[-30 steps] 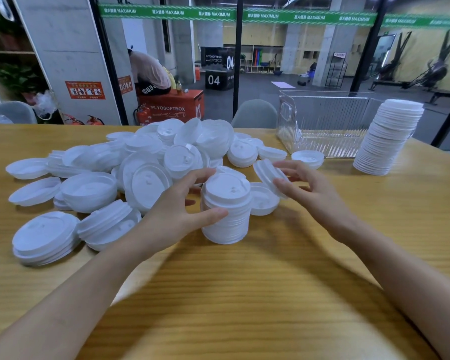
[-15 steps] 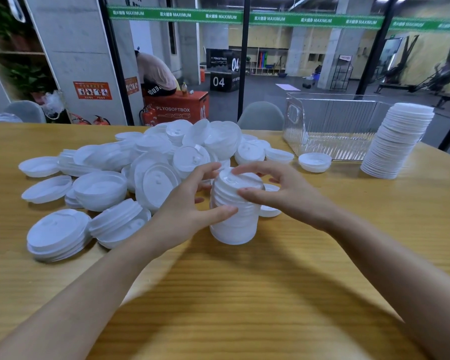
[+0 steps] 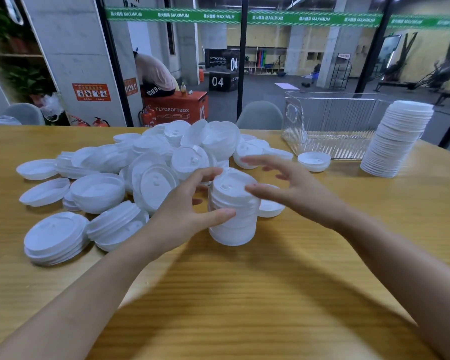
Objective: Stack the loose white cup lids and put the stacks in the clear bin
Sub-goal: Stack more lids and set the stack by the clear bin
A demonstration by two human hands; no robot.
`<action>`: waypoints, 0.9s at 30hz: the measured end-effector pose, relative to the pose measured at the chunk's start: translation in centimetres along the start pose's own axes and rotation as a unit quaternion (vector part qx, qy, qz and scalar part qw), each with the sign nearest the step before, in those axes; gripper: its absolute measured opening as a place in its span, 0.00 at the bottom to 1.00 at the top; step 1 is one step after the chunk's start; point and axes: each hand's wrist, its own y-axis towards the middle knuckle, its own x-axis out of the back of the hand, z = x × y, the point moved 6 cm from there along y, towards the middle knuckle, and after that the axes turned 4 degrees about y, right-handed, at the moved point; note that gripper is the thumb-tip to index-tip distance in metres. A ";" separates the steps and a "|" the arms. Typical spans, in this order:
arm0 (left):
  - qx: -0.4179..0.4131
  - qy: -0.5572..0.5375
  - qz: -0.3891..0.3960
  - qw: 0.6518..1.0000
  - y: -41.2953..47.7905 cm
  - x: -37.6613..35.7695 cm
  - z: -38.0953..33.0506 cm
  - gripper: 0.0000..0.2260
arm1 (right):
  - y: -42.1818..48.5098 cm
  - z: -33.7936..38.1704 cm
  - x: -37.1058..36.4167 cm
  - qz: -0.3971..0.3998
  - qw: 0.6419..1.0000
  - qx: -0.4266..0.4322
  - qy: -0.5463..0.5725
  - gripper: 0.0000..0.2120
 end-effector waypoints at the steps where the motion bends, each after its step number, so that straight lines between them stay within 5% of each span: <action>1: 0.000 0.000 0.001 1.000 0.0 0.0 0.0 0.30 | -0.1 -0.5 0.9 -0.022 1.000 -0.010 0.003 0.27; 5: 0.005 -0.004 0.003 1.000 0.1 0.0 0.2 0.30 | -1.2 -4.9 2.5 -0.079 0.994 -0.075 -0.018 0.24; 11: 0.005 -0.008 0.003 1.000 0.1 -0.1 0.3 0.34 | -2.0 -9.1 0.3 0.006 0.984 -0.153 -0.096 0.44; 27: 0.008 -0.016 0.004 1.000 0.2 -0.2 0.5 0.34 | -1.8 -4.2 1.8 -0.085 0.991 -0.009 0.102 0.38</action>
